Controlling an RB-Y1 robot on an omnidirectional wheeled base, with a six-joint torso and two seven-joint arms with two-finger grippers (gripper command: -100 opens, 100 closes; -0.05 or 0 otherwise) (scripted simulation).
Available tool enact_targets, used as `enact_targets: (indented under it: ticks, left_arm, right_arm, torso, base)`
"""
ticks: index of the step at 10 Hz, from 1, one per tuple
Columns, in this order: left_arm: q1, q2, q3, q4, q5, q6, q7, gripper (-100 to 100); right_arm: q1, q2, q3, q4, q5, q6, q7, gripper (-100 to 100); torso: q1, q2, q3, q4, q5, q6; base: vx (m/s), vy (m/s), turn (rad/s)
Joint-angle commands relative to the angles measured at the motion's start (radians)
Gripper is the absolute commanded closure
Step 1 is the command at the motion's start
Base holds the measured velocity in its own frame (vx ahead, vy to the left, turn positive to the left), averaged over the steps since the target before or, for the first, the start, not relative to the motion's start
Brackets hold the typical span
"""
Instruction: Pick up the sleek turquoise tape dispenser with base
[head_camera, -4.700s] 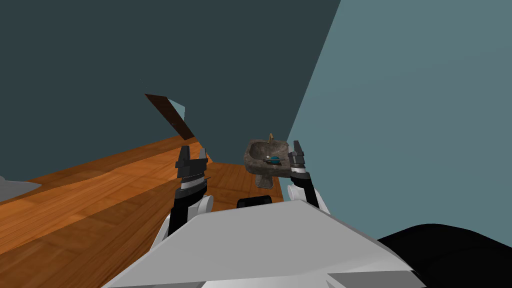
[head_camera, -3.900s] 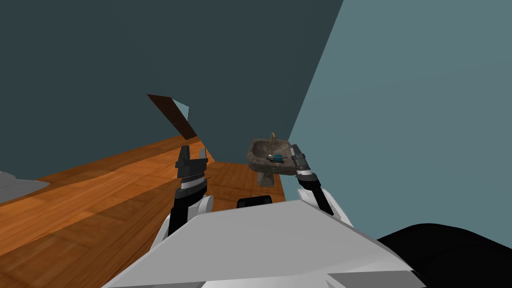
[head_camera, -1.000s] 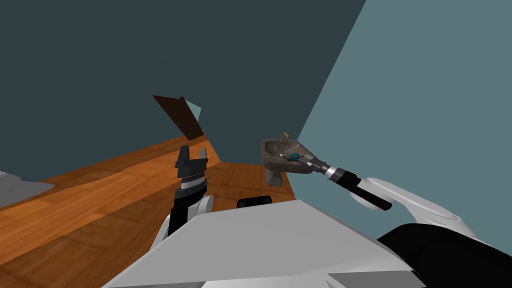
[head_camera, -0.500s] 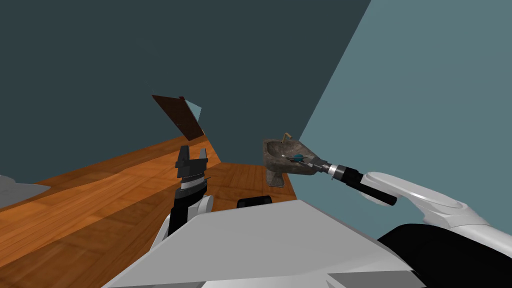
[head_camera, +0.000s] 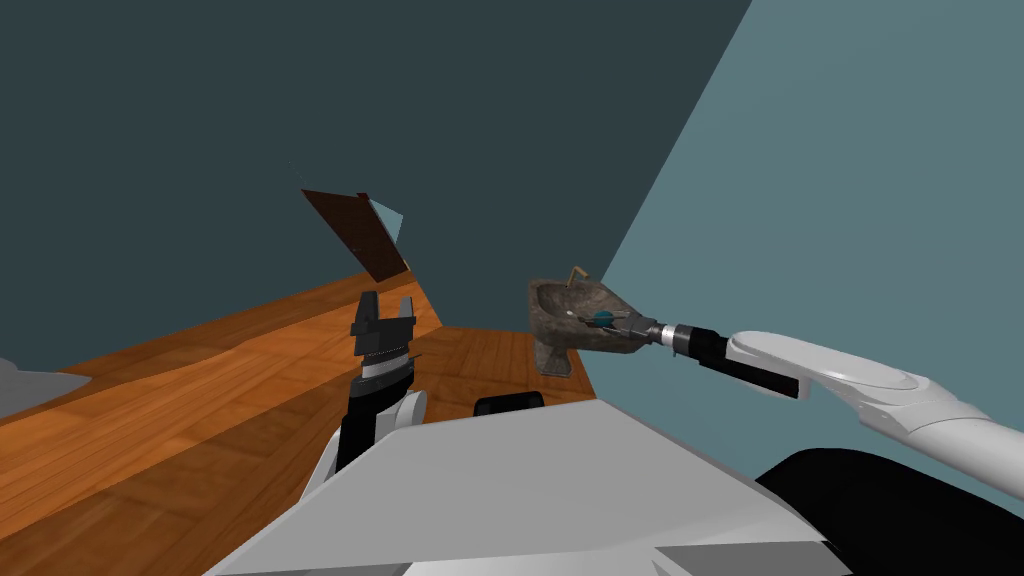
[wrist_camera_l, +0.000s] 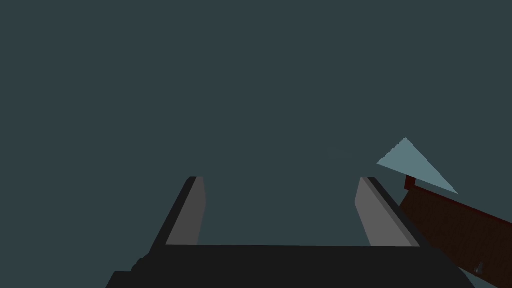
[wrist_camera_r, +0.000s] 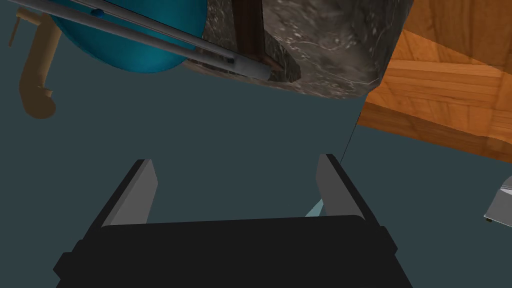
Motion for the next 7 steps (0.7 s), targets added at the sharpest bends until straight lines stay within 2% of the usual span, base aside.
enact_targets:
  ticks: [1, 2, 3, 4, 5, 6, 7]
  left_arm:
    - [0.0, 0.0, 0.0, 0.0, 0.0, 0.0, 0.0, 0]
    - [0.0, 0.0, 0.0, 0.0, 0.0, 0.0, 0.0, 0]
    - [0.0, 0.0, 0.0, 0.0, 0.0, 0.0, 0.0, 0]
    - [0.0, 0.0, 0.0, 0.0, 0.0, 0.0, 0.0, 0]
    - [0.0, 0.0, 0.0, 0.0, 0.0, 0.0, 0.0, 0]
    - [0.0, 0.0, 0.0, 0.0, 0.0, 0.0, 0.0, 0]
    - [0.0, 0.0, 0.0, 0.0, 0.0, 0.0, 0.0, 0]
  right_arm:
    - [0.003, -0.05, 0.001, 0.016, 0.016, -0.002, 0.007, -100]
    - [0.014, -0.081, 0.004, 0.042, 0.05, -0.006, 0.022, -100]
    - [0.014, -0.109, 0.004, 0.042, 0.05, -0.006, 0.022, -100]
    - [0.025, -0.139, 0.008, 0.068, 0.083, -0.01, 0.037, -100]
    - [0.025, -0.167, 0.008, 0.068, 0.083, -0.01, 0.037, -100]
    - [0.036, -0.198, 0.014, 0.093, 0.116, -0.015, 0.052, -100]
    - [0.036, -0.219, 0.014, 0.093, 0.116, -0.015, 0.052, -100]
  torso:
    - [0.0, 0.0, 0.0, 0.0, 0.0, 0.0]
    - [0.0, 0.0, 0.0, 0.0, 0.0, 0.0]
    - [0.0, 0.0, 0.0, 0.0, 0.0, 0.0]
    - [0.0, 0.0, 0.0, 0.0, 0.0, 0.0]
    - [0.0, 0.0, 0.0, 0.0, 0.0, 0.0]
    - [-0.001, 0.001, 0.0, 0.0, 0.0, 0.0]
    - [-0.001, 0.0, 0.0, 0.0, 0.0, 0.0]
  base:
    - [0.049, 0.043, -0.008]
    - [0.063, 0.049, -0.008]
    - [0.045, 0.043, -0.01]
    - [0.05, 0.046, -0.006]
    - [0.041, 0.033, -0.013]
    - [0.05, 0.035, -0.009]
    - [0.05, 0.028, -0.01]
